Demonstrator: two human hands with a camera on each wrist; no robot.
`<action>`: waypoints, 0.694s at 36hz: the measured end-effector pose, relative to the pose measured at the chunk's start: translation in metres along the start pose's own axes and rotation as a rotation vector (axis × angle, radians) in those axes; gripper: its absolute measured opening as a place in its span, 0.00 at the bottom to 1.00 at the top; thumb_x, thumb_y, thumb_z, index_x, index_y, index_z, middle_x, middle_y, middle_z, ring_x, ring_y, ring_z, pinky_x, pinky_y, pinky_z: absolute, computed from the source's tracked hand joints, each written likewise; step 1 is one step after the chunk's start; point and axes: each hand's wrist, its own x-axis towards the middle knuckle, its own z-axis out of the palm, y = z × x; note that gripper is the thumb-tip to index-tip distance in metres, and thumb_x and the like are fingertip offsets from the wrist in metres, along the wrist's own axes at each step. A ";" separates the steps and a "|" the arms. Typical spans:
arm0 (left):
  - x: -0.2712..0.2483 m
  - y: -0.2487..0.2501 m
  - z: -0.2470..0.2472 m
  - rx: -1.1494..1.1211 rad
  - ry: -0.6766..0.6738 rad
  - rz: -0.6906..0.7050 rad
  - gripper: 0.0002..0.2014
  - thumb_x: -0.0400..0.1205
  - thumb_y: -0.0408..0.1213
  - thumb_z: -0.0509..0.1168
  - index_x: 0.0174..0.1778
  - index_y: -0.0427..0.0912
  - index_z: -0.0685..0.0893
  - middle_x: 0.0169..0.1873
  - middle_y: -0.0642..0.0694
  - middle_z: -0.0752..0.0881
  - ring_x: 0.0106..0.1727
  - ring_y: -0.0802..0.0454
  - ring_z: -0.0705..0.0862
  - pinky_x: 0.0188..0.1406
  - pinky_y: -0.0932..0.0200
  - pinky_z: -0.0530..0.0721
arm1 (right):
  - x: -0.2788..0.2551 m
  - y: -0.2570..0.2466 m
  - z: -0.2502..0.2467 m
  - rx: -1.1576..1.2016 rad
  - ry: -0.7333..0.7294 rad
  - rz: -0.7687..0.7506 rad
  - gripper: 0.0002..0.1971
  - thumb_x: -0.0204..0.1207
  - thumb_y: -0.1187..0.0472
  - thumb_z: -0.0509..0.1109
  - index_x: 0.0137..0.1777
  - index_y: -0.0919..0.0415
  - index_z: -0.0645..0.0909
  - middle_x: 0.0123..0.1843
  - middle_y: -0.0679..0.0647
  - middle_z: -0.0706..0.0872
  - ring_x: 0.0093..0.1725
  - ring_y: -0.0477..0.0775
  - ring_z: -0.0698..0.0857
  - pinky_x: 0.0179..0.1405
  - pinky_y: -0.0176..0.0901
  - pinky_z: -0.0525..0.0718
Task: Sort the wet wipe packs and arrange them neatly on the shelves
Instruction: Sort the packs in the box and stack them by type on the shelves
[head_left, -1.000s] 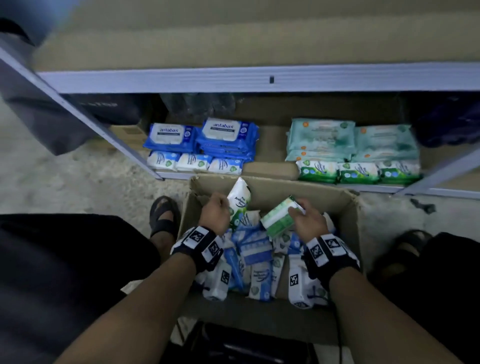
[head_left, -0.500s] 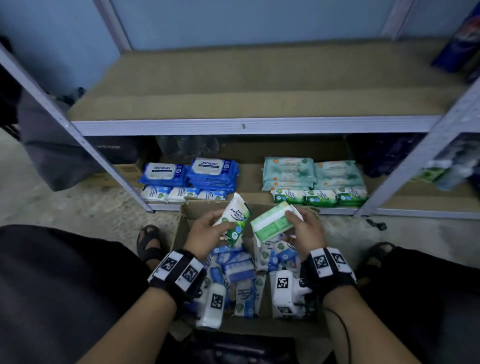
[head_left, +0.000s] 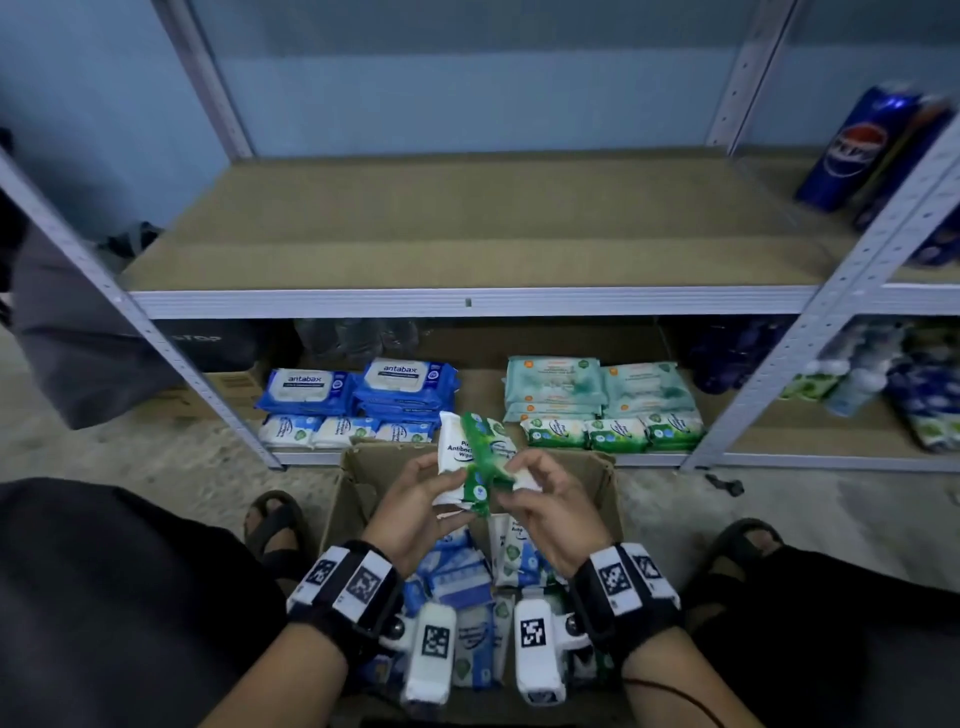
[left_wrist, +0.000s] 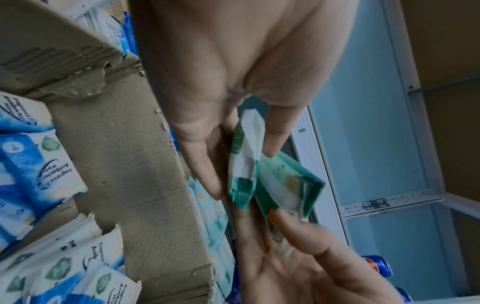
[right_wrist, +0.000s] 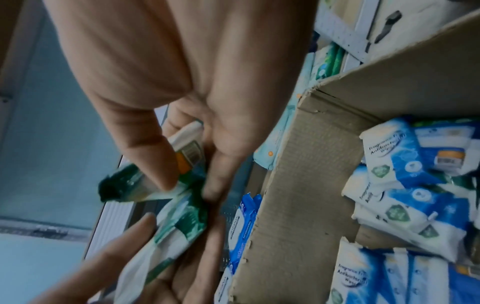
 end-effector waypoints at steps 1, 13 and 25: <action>0.000 0.000 0.000 -0.002 -0.001 0.002 0.19 0.83 0.28 0.67 0.68 0.37 0.73 0.60 0.34 0.86 0.59 0.36 0.87 0.53 0.43 0.88 | 0.000 0.001 0.001 -0.019 -0.011 0.013 0.18 0.70 0.89 0.62 0.48 0.67 0.78 0.53 0.59 0.87 0.53 0.60 0.86 0.51 0.48 0.86; 0.009 -0.005 0.008 -0.019 -0.014 0.007 0.17 0.84 0.24 0.61 0.69 0.35 0.75 0.62 0.30 0.85 0.54 0.40 0.87 0.58 0.43 0.85 | 0.009 0.008 -0.002 -0.232 0.246 0.085 0.26 0.69 0.66 0.82 0.62 0.61 0.71 0.58 0.63 0.89 0.57 0.61 0.89 0.59 0.62 0.87; 0.021 -0.009 -0.007 -0.041 0.226 0.094 0.14 0.77 0.29 0.74 0.58 0.38 0.85 0.50 0.35 0.91 0.41 0.48 0.91 0.38 0.58 0.89 | 0.010 -0.005 -0.030 0.234 0.491 0.087 0.15 0.73 0.75 0.67 0.56 0.60 0.80 0.49 0.64 0.86 0.33 0.53 0.81 0.23 0.38 0.73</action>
